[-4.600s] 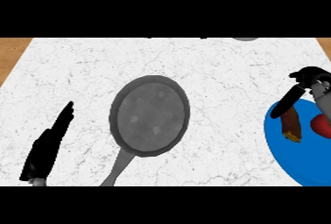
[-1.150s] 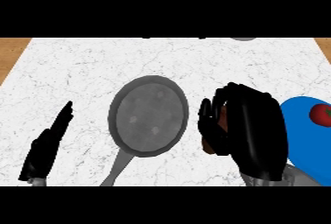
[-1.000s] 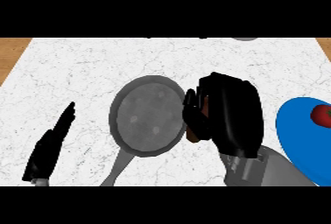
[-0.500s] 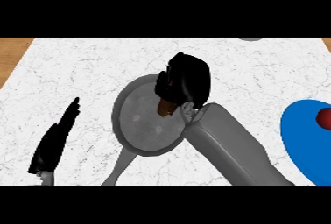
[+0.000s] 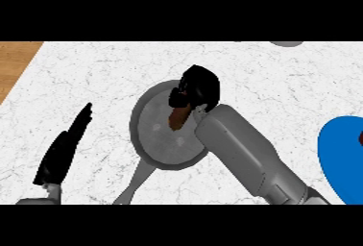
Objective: Pick the sweet potato from the plate and place it in the pan
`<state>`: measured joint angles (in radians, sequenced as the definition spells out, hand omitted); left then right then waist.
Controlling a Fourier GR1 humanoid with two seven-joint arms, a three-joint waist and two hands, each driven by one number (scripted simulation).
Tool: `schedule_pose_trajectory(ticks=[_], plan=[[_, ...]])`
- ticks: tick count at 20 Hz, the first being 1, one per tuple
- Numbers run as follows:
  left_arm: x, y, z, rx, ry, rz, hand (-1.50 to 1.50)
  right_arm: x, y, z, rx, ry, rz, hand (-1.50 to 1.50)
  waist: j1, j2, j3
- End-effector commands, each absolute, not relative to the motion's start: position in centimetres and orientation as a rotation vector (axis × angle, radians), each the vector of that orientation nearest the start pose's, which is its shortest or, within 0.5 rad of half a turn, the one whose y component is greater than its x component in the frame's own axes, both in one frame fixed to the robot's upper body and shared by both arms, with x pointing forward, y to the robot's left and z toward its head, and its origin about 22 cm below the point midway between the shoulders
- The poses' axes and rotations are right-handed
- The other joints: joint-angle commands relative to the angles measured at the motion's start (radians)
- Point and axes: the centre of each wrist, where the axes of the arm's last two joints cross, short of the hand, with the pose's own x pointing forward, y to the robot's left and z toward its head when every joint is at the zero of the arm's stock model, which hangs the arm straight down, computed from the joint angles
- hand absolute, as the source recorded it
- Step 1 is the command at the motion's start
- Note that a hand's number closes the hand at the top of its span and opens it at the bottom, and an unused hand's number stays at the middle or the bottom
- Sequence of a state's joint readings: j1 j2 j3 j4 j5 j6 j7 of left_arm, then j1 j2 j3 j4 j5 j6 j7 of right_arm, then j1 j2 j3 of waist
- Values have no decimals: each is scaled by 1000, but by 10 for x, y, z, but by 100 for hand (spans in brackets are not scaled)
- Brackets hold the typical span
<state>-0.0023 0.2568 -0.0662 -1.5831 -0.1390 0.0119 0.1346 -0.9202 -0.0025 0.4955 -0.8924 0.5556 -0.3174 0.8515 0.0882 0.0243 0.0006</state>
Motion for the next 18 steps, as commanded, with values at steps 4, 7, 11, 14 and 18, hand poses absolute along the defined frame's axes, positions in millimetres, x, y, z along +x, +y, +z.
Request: schedule_pose_trajectory(ticks=[4, 7, 11, 14, 18], plan=[[242, 267, 16, 269, -1438, -353, 0, 379, -41, 70, -507, -1150, 402, -150, 32, 4, 1], [244, 266, 17, 253, -1423, -354, 0, 379, -38, 67, -533, -1296, 321, -150, 32, 4, 2], [245, 273, 19, 287, -1426, -349, 0, 386, -36, 80, -571, -1448, 153, -150, 5, -2, 1], [238, 266, 1, 302, -1424, -324, 0, 377, -36, 67, -599, -1485, 15, -150, -5, -6, 0], [237, 277, 17, 328, -1406, -307, 0, 397, -45, 84, -650, -1470, -175, -150, -35, -15, 0]])
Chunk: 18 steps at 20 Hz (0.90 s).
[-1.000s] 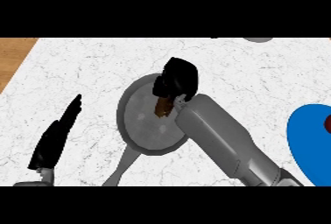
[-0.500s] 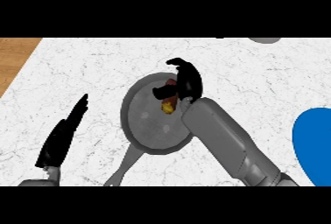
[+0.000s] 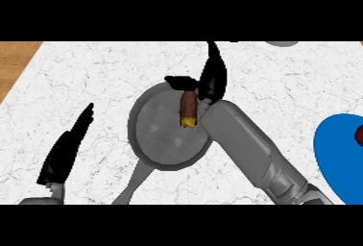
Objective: Pick the sweet potato from the plate and place it in the pan
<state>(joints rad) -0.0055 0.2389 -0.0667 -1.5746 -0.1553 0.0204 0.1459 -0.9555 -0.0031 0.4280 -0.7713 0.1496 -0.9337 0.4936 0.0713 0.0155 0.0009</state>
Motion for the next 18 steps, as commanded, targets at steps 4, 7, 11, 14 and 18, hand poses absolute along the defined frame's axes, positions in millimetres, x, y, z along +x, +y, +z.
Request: schedule_pose_trajectory(ticks=[4, 7, 11, 14, 18], plan=[[228, 291, 5, 346, -1371, -270, 0, 384, -63, 62, -661, -1455, -269, -150, -69, -17, -1], [215, 285, 1, 346, -1369, -254, 0, 366, -92, 50, -655, -1502, -283, -150, -83, -23, -1], [210, 308, 18, 350, -1375, -244, 0, 339, -152, 41, -681, -1532, -218, -150, -88, -25, -1], [219, 292, 3, 350, -1378, -225, 0, 310, -188, 46, -716, -1549, -210, -150, -106, -26, -2], [210, 289, 16, 352, -1363, -233, 0, 281, -237, 68, -738, -1554, -178, -150, -92, -23, -1]])
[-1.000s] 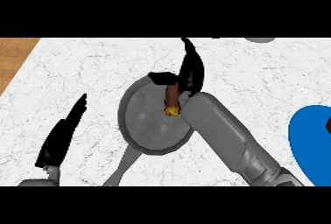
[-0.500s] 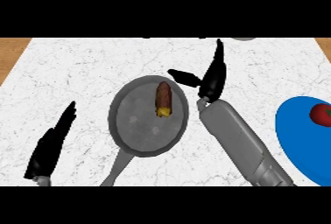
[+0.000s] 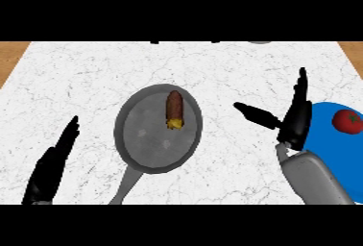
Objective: Pick the sweet potato from the plate and place it in the pan
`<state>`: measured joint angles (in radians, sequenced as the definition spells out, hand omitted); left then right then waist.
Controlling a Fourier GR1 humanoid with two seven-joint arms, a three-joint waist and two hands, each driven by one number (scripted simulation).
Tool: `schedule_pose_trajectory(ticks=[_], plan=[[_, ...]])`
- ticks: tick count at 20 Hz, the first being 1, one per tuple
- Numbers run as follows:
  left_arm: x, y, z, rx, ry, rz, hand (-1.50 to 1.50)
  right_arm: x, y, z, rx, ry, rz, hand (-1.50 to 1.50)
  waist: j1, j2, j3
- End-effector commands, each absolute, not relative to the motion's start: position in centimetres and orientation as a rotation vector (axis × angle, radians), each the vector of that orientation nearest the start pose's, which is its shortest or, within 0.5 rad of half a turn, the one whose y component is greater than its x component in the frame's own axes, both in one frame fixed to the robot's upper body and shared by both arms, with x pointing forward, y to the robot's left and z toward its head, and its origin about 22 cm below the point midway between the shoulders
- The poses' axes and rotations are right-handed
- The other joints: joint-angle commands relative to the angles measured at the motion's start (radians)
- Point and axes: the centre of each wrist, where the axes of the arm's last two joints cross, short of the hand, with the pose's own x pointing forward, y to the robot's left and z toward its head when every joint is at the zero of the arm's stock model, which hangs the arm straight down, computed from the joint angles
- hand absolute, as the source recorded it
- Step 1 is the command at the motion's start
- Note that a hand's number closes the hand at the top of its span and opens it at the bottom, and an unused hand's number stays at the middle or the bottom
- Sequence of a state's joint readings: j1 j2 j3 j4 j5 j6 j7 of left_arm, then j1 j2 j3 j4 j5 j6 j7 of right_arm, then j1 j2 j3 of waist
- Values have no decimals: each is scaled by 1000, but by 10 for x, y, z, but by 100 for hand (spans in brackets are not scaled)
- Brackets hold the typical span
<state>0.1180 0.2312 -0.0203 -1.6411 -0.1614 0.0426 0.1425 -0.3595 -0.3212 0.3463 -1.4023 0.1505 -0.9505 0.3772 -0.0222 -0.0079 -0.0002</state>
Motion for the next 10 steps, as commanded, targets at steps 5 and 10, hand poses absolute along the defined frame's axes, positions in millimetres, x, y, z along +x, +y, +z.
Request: schedule_pose_trajectory(ticks=[5, 10], plan=[[217, 307, 10, 351, -1372, -235, 0, 227, -271, 64, -734, -1567, -202, -150, 9, 5, 0], [223, 290, 14, 348, -1390, -255, 0, 202, -310, 78, -710, -1551, -170, -150, 12, 6, 0]])
